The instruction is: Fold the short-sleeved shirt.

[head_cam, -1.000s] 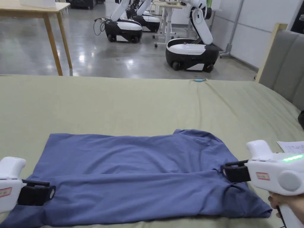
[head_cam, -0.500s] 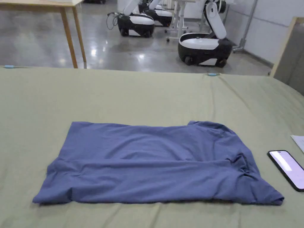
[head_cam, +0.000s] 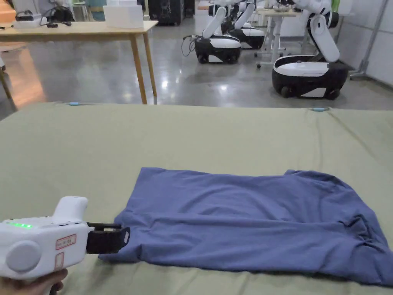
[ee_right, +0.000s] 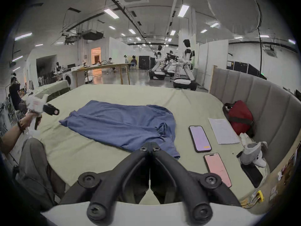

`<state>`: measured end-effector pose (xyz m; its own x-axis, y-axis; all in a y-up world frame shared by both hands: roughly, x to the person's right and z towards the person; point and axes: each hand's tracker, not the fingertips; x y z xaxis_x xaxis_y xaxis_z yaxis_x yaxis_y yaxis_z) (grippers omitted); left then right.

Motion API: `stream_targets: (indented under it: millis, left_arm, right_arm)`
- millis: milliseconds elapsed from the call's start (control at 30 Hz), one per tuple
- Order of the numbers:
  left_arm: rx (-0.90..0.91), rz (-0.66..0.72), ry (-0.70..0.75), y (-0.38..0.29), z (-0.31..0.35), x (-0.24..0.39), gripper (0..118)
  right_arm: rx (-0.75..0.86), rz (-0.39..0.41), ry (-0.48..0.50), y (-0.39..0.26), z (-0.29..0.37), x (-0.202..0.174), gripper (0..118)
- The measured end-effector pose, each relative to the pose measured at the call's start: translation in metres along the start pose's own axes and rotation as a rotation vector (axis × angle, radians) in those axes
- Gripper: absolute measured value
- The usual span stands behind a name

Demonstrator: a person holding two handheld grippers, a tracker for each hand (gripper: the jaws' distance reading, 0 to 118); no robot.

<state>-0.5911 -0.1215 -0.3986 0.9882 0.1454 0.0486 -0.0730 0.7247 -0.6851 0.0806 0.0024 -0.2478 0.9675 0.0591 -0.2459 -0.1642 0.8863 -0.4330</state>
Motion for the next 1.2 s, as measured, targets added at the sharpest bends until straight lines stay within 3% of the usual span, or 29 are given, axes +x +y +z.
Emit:
stream_targets:
  millis: [200, 300, 367, 400, 467, 567, 700, 733, 800, 833, 867, 1000, 1033, 1133, 1167, 1200]
  left_arm:
    - [-0.135, -0.138, 0.052, -0.003, -0.048, 0.001, 107]
    - [-0.165, -0.167, 0.055, -0.013, -0.056, 0.014, 85]
    - [-0.132, -0.181, 0.041, -0.012, -0.046, 0.017, 80]
    - [-0.09, -0.196, 0.063, -0.009, -0.04, 0.021, 67]
    - [-0.073, -0.165, 0.005, -0.012, -0.039, 0.018, 9]
    - [-0.105, -0.153, 0.006, -0.014, -0.041, 0.023, 7]
    - [-0.117, -0.166, 0.013, -0.012, -0.037, 0.033, 7]
    - [-0.118, -0.164, 0.013, -0.012, -0.037, 0.033, 7]
    - [-0.121, -0.152, 0.009, -0.012, -0.036, 0.036, 7]
    - [-0.121, -0.148, 0.008, -0.013, -0.036, 0.036, 7]
    - [-0.121, -0.145, 0.009, -0.014, -0.036, 0.037, 7]
    - [-0.125, -0.153, 0.015, -0.014, -0.035, 0.041, 7]
    - [-0.124, -0.153, 0.016, -0.014, -0.035, 0.042, 7]
    - [-0.121, -0.149, 0.015, -0.015, -0.034, 0.043, 7]
    - [-0.119, -0.15, 0.016, -0.016, -0.034, 0.044, 7]
    - [-0.118, -0.151, 0.016, -0.015, -0.035, 0.043, 7]
  right_arm:
    - [-0.033, 0.002, -0.023, -0.003, -0.001, 0.005, 1]
    - [-0.046, 0.005, -0.038, -0.005, -0.003, 0.008, 1]
    - [-0.067, 0.01, -0.048, -0.005, -0.008, 0.012, 1]
    - [-0.076, 0.008, -0.056, -0.006, -0.011, 0.012, 1]
    - [-0.089, 0.002, -0.06, -0.006, -0.022, 0.017, 1]
    - [-0.116, 0.008, -0.052, -0.001, -0.053, 0.027, 1]
    - [-0.191, 0.09, -0.006, -0.006, -0.125, 0.045, 2]
    - [-0.201, 0.083, 0.004, -0.017, -0.143, 0.057, 12]
    - [-0.259, 0.035, 0.034, -0.026, -0.174, 0.068, 87]
    - [-0.293, 0.01, 0.027, -0.03, -0.186, 0.072, 105]
    - [-0.298, -0.002, 0.028, -0.035, -0.196, 0.075, 109]
    - [-0.381, -0.006, 0.021, -0.045, -0.221, 0.081, 107]
    - [-0.417, -0.009, 0.025, -0.046, -0.225, 0.082, 99]
    - [-0.398, 0.046, 0.048, -0.047, -0.221, 0.073, 43]
    - [-0.401, 0.064, 0.088, -0.046, -0.219, 0.07, 7]
    - [-0.4, 0.059, 0.133, -0.046, -0.219, 0.066, 7]
